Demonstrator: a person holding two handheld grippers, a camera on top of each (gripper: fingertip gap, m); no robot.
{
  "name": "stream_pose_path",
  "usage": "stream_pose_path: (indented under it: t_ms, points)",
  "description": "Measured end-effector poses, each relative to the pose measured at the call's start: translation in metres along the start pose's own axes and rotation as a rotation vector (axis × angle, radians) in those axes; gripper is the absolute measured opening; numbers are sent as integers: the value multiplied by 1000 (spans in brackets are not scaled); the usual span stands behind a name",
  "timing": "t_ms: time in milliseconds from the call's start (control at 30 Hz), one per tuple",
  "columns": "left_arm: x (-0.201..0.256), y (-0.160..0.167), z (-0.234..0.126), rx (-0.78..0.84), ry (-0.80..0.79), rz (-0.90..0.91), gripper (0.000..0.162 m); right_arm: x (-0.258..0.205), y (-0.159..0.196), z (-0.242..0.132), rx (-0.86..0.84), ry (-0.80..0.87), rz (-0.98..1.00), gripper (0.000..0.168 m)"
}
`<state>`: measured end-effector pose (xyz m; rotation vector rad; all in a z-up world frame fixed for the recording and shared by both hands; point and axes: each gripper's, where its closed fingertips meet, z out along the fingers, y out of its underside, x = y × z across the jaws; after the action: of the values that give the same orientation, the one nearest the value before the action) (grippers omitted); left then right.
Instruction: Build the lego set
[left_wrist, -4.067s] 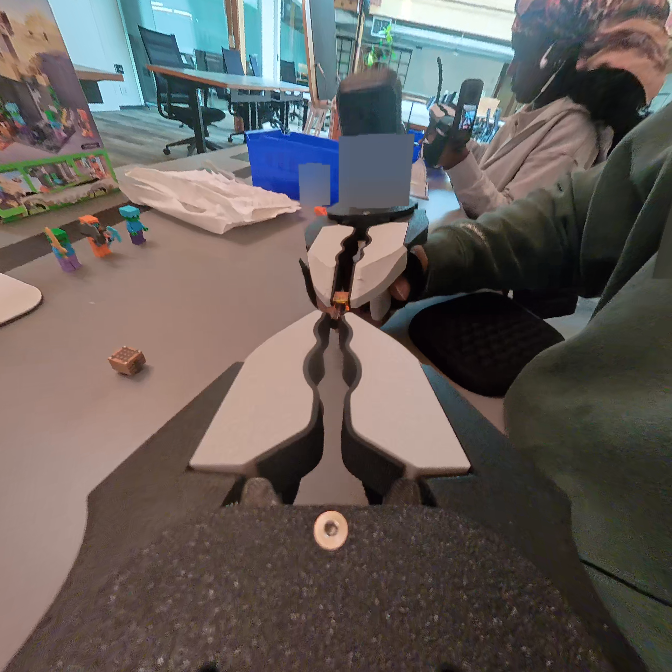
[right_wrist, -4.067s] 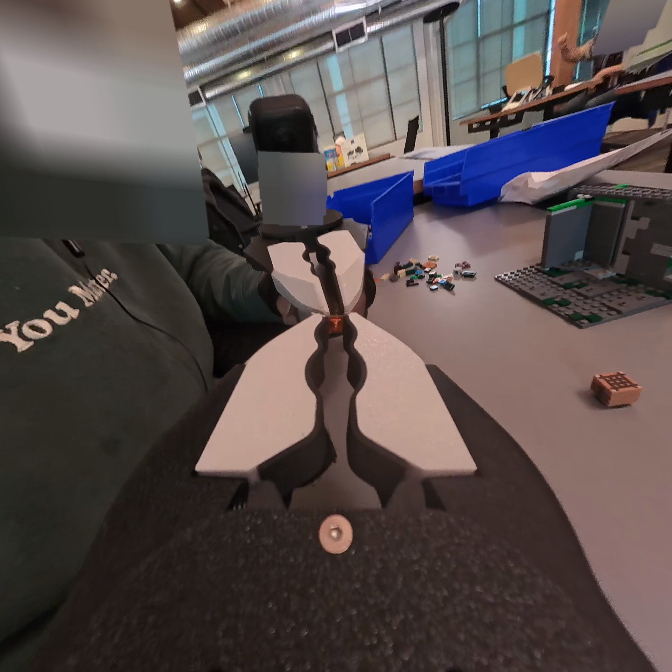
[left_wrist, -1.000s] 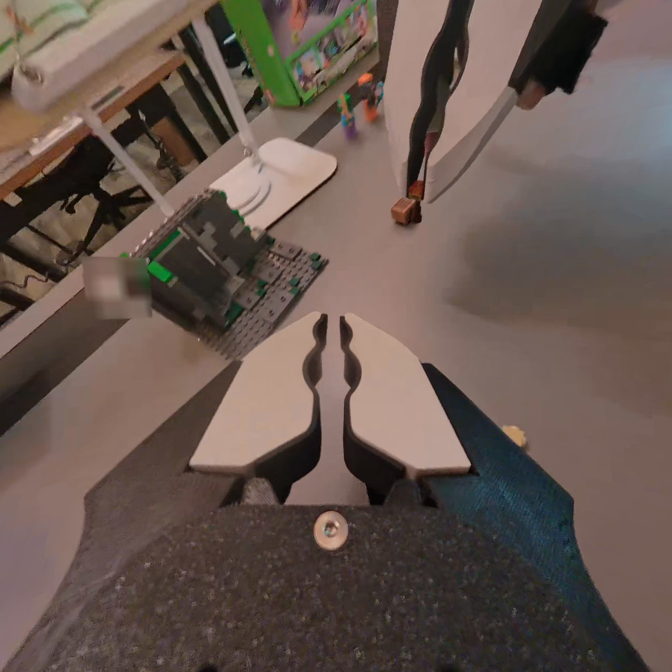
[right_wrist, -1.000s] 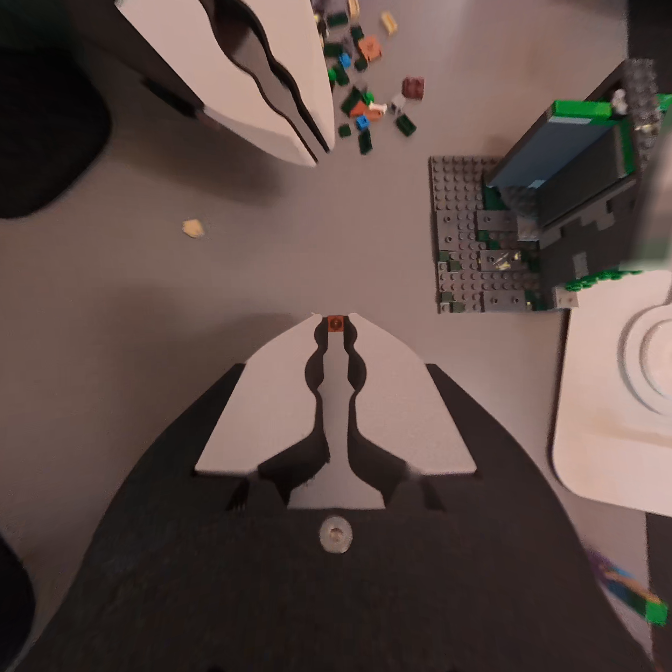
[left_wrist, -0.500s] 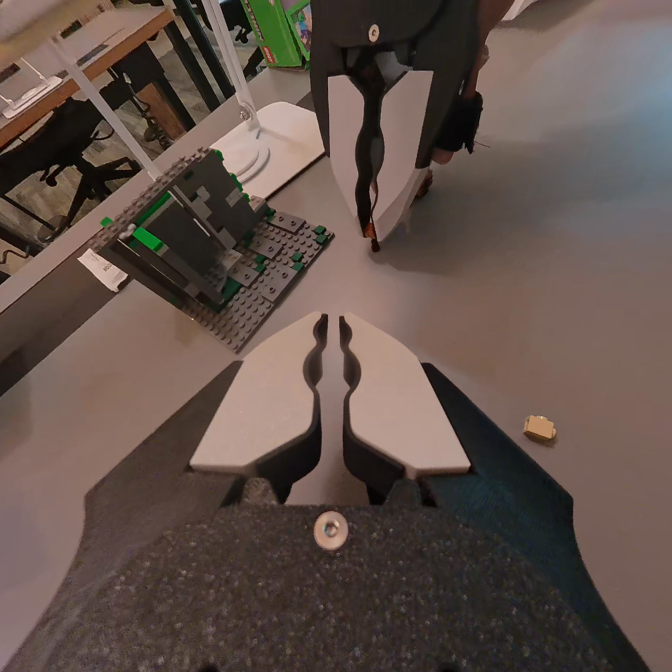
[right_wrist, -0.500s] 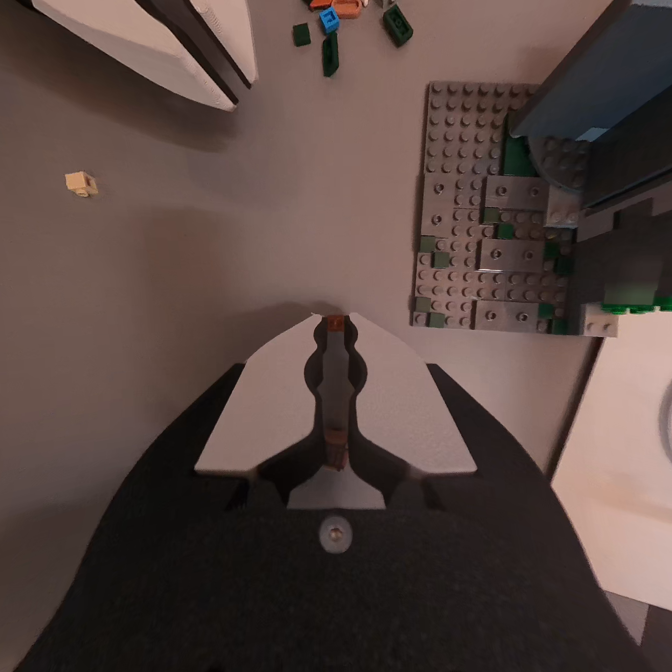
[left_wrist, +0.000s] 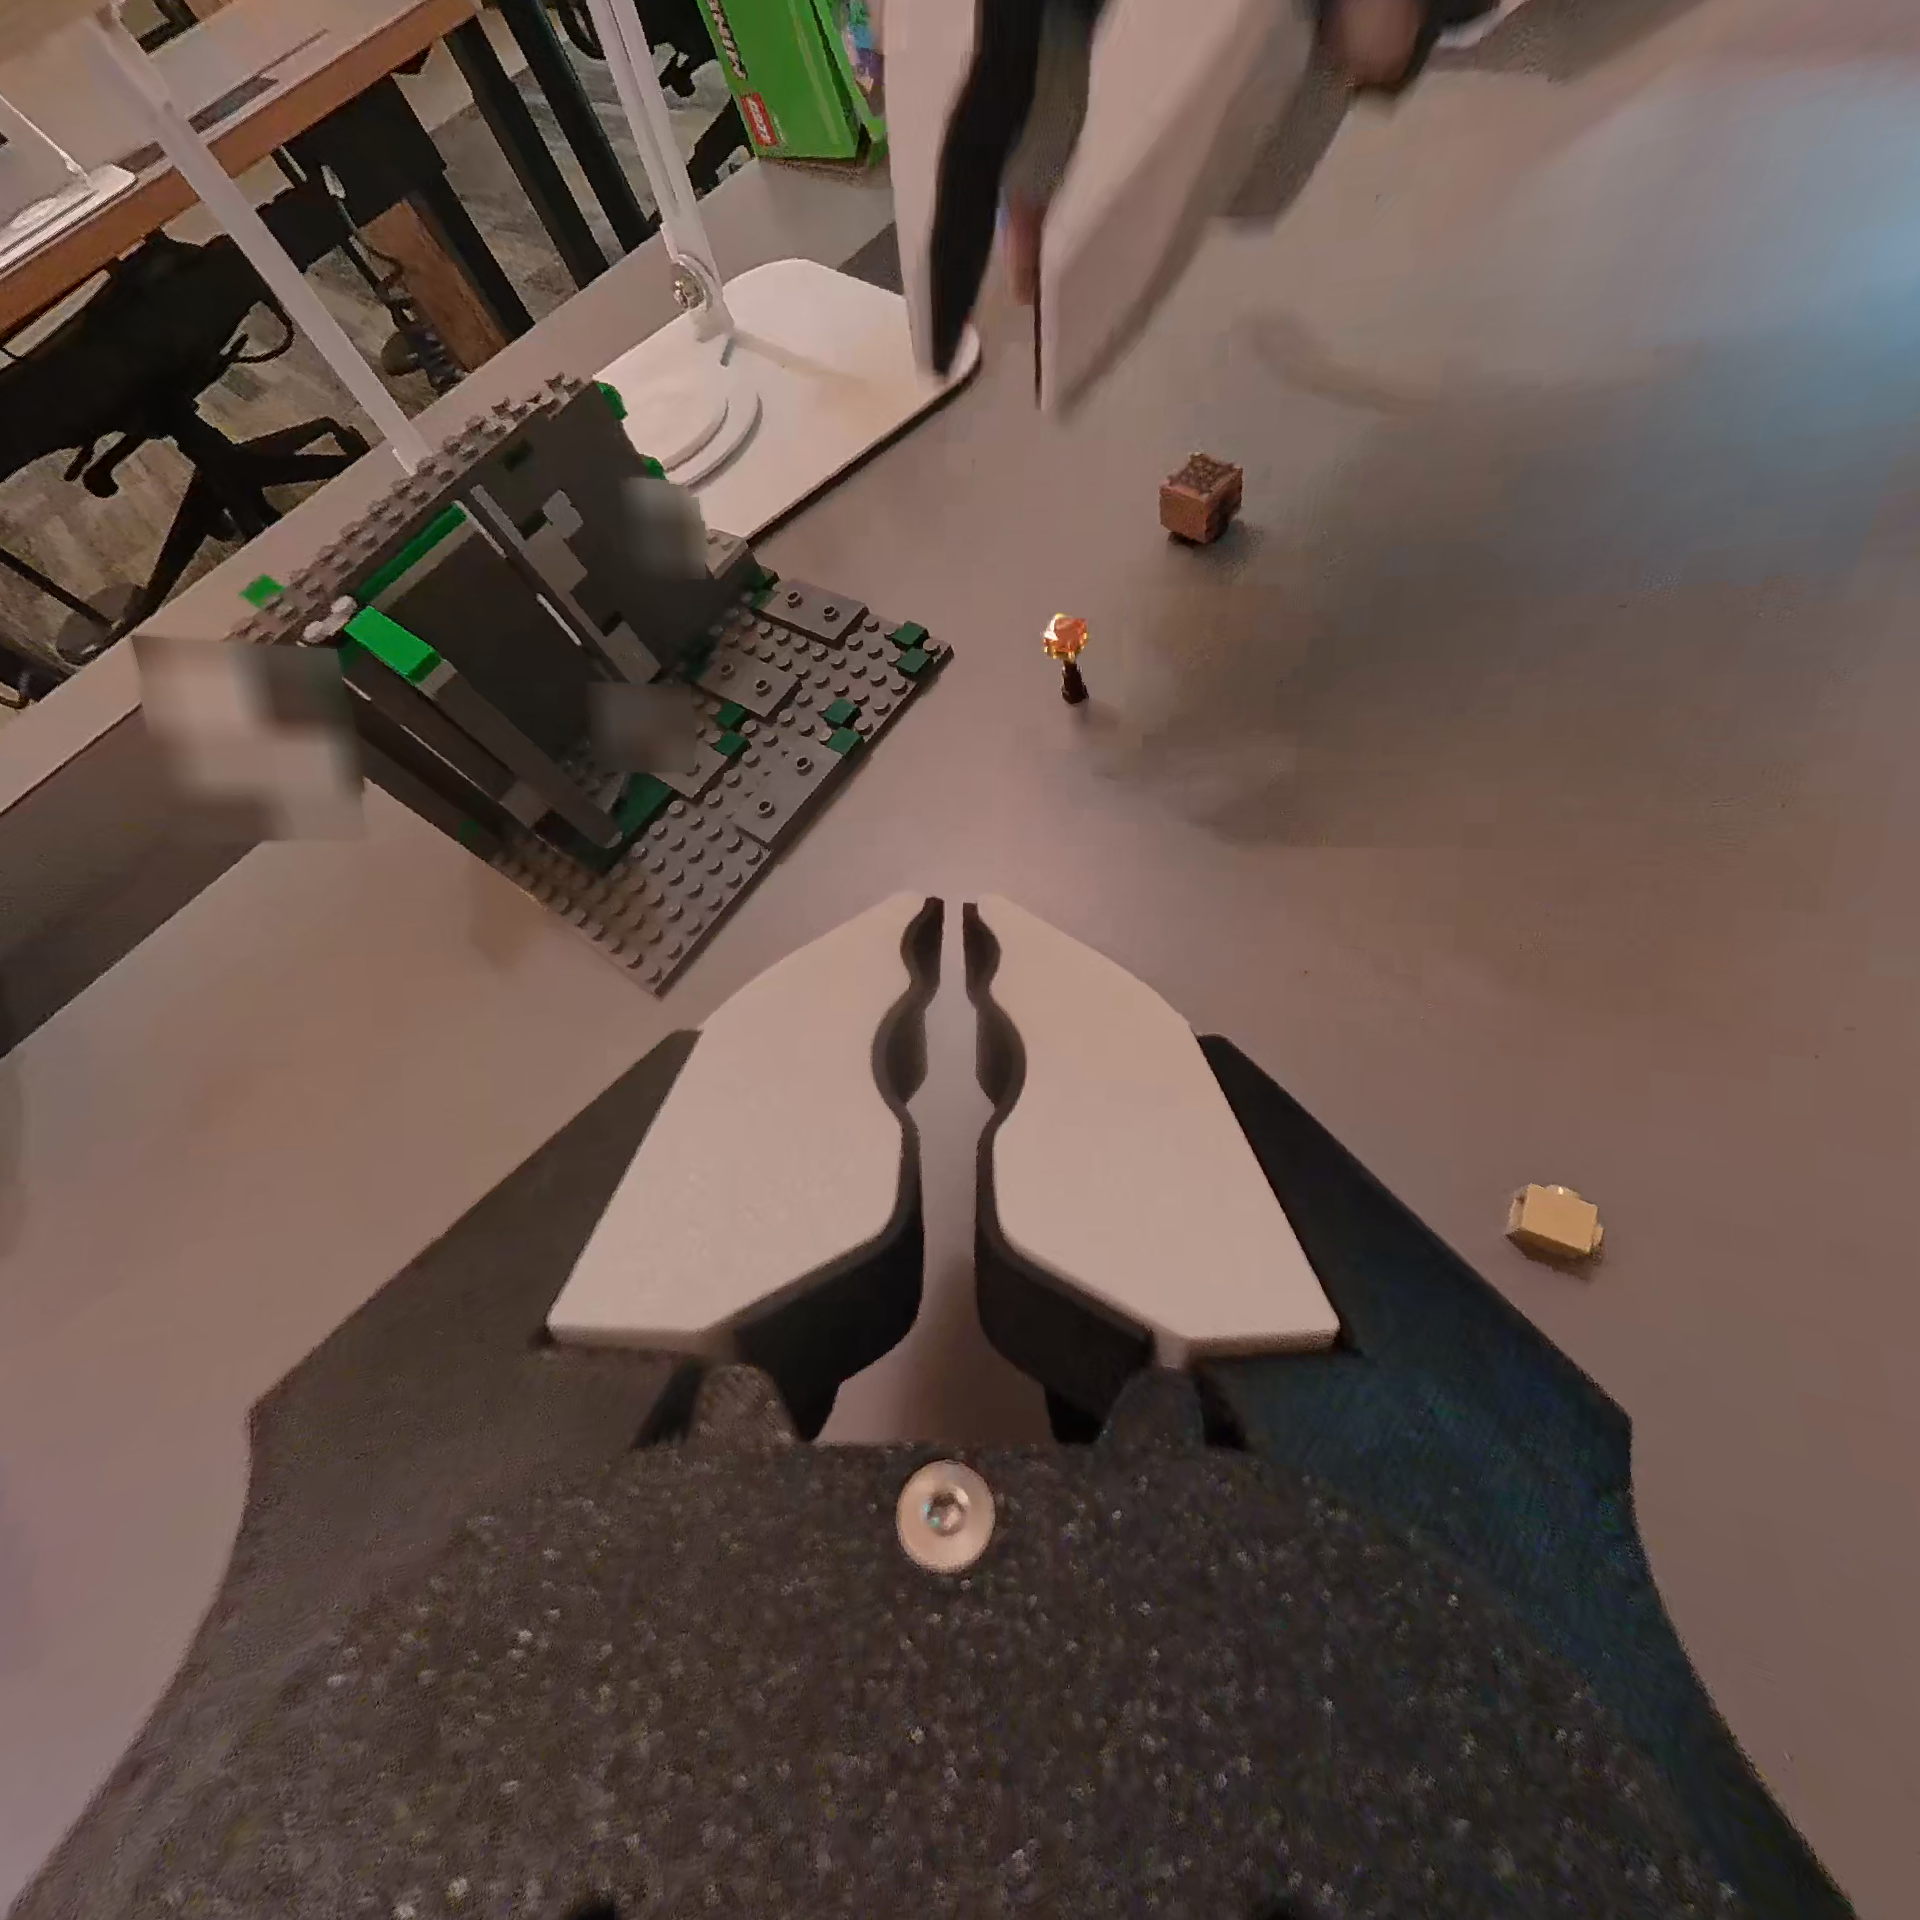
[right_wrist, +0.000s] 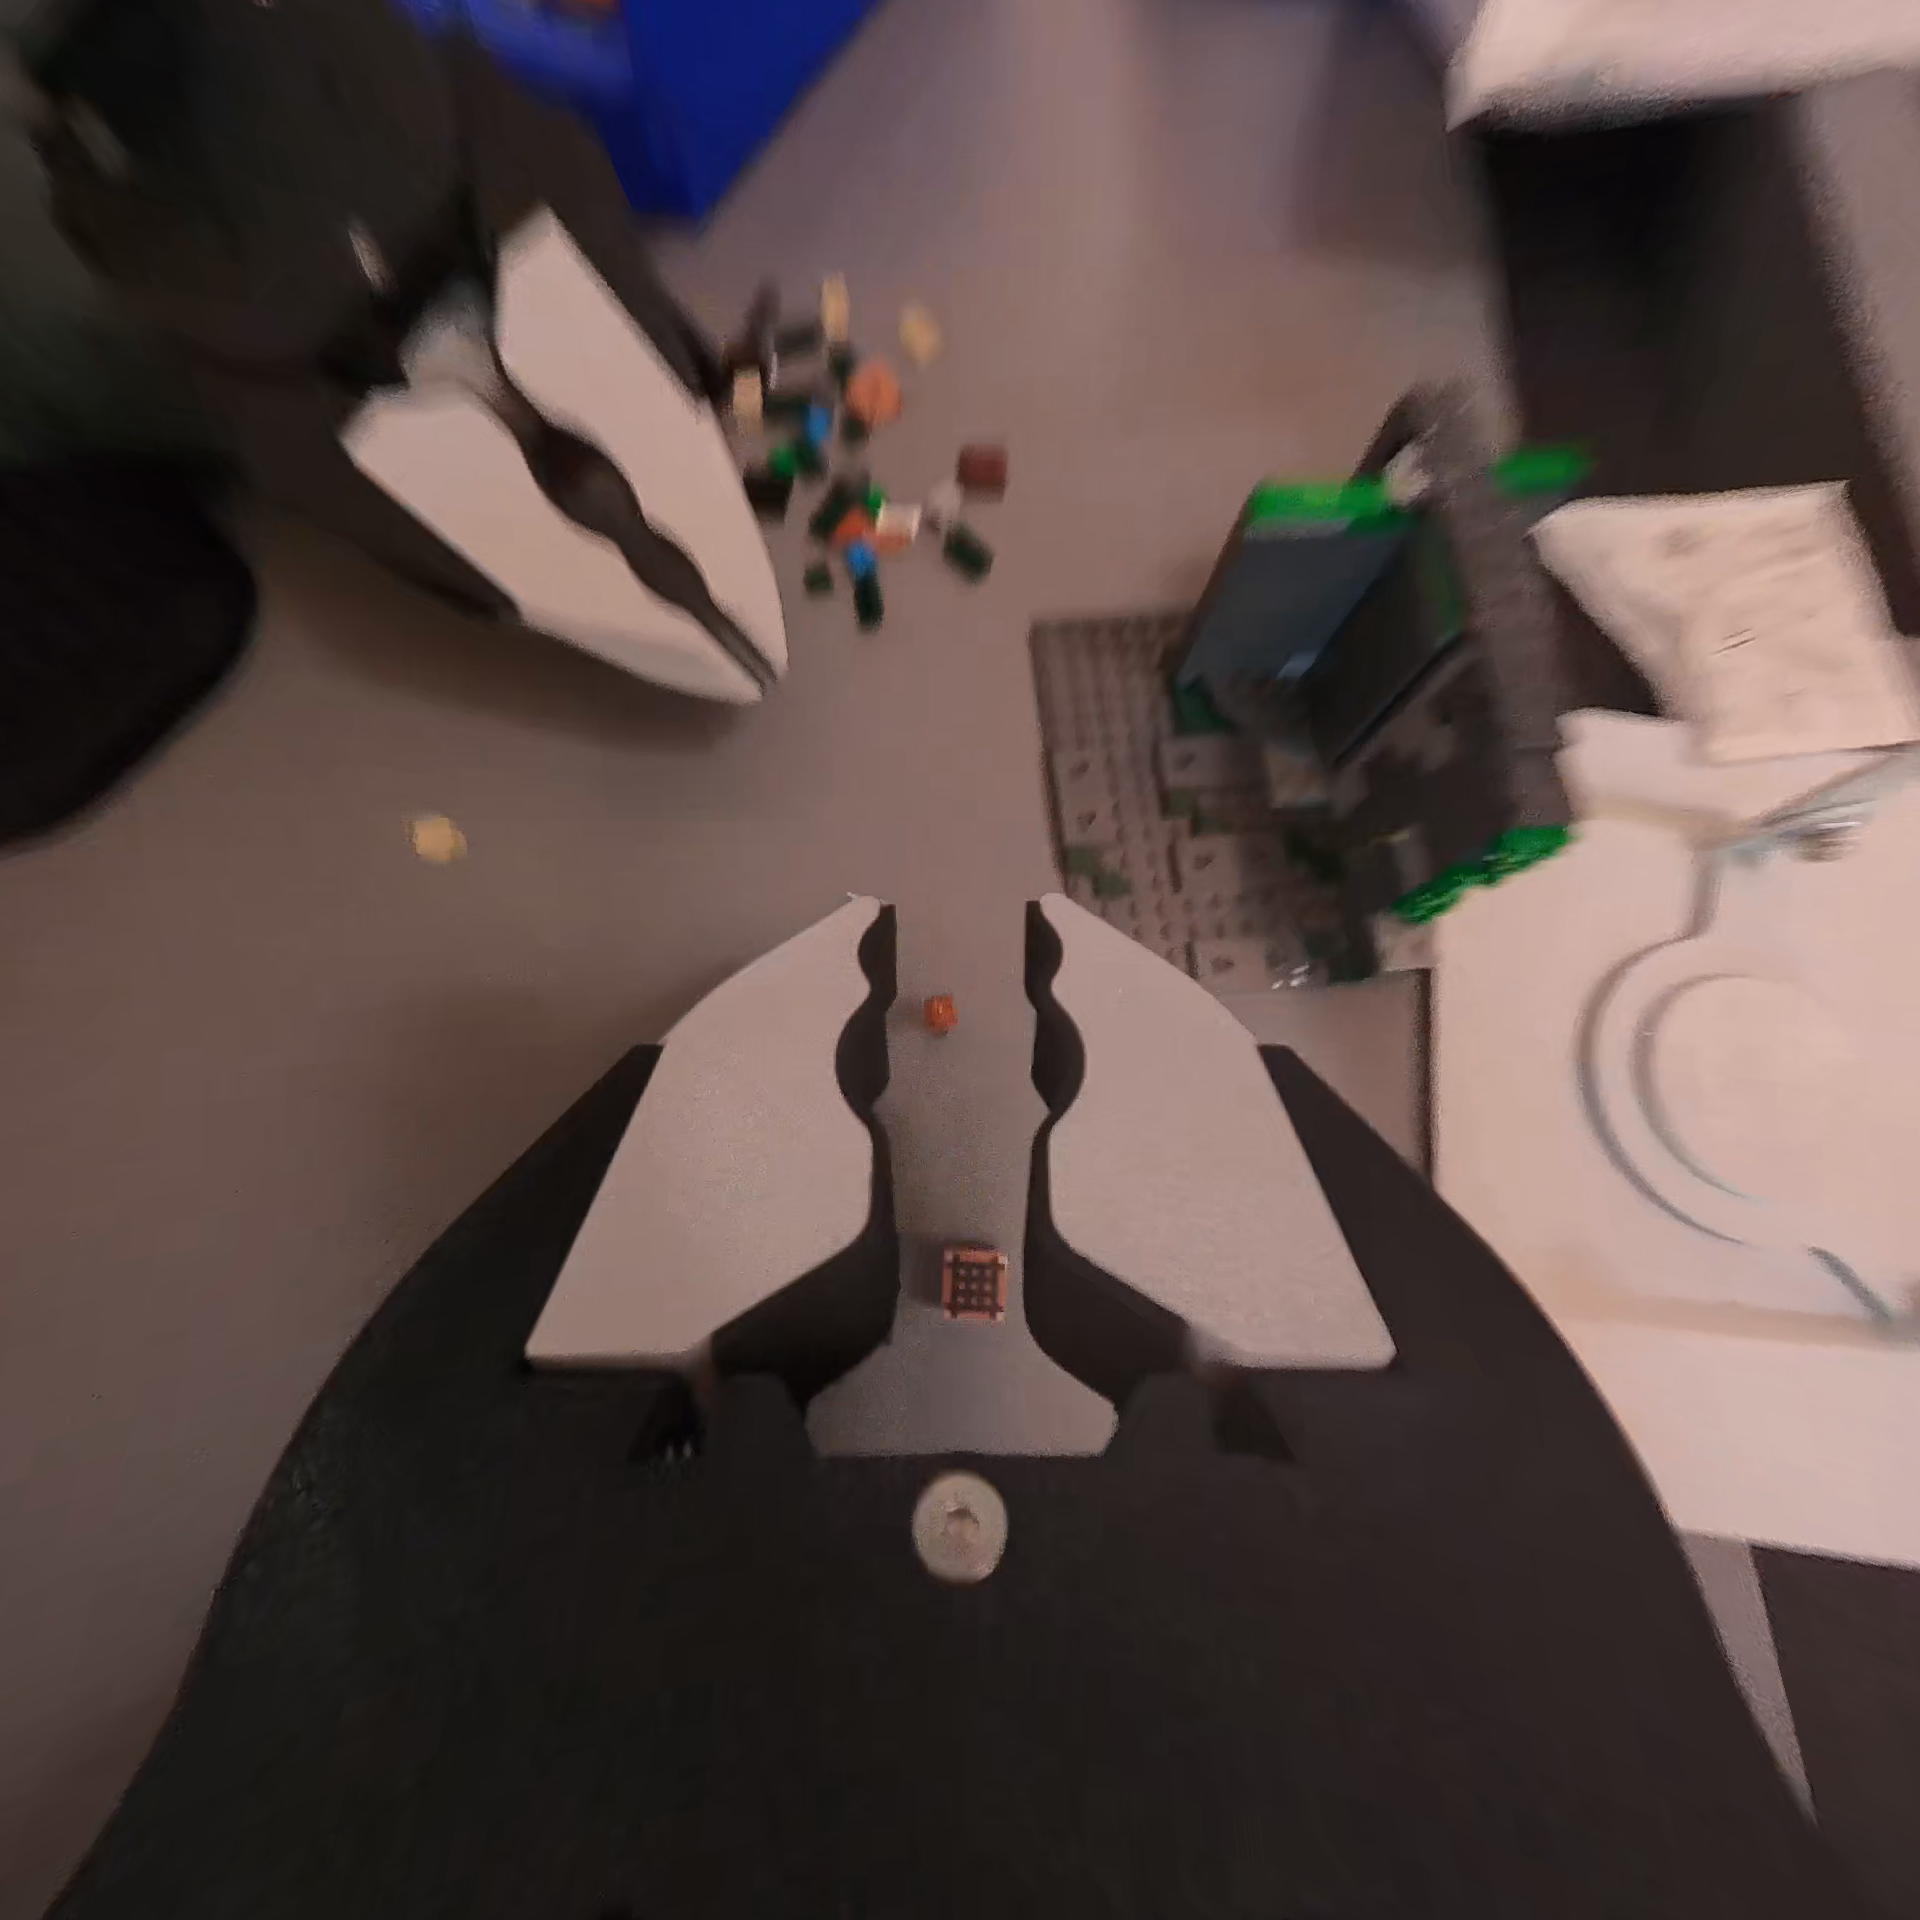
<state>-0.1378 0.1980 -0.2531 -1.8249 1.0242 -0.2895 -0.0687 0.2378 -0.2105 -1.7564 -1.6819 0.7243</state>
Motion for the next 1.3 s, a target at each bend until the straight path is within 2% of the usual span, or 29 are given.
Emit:
stream_pose_path:
  t_ms: [100, 167, 300, 467, 600, 767, 1067, 1167, 1300]
  points:
    - [-2, -1, -1, 19, -6, -6, 0, -5, -34, -49, 238, 169, 56, 23]
    - [-2, -2, 0, 28, -7, -8, 0, -12, -39, -77, 354, 296, 108, 23]
    - [1, -9, 1, 76, -8, -13, 0, -25, -14, -106, 467, 517, 220, 20]
    - [0, -21, -3, 172, -36, -69, 0, -33, 23, -111, 573, 672, 344, 7]
    - [-6, -23, -4, 221, -78, -115, 0, -33, 37, -106, 605, 675, 390, 0]
    - [-14, -28, -9, 272, -135, -122, 0, -30, 46, -98, 616, 703, 382, 0]
    - [-31, -31, -13, 314, -244, -145, 0, -32, 39, -105, 592, 759, 224, 0]
    - [-55, -37, -15, 318, -336, -212, 0, -33, 36, -108, 601, 775, 213, 0]
    - [-106, -72, -27, 371, -448, -272, 0, -33, 36, -107, 594, 795, 179, 0]
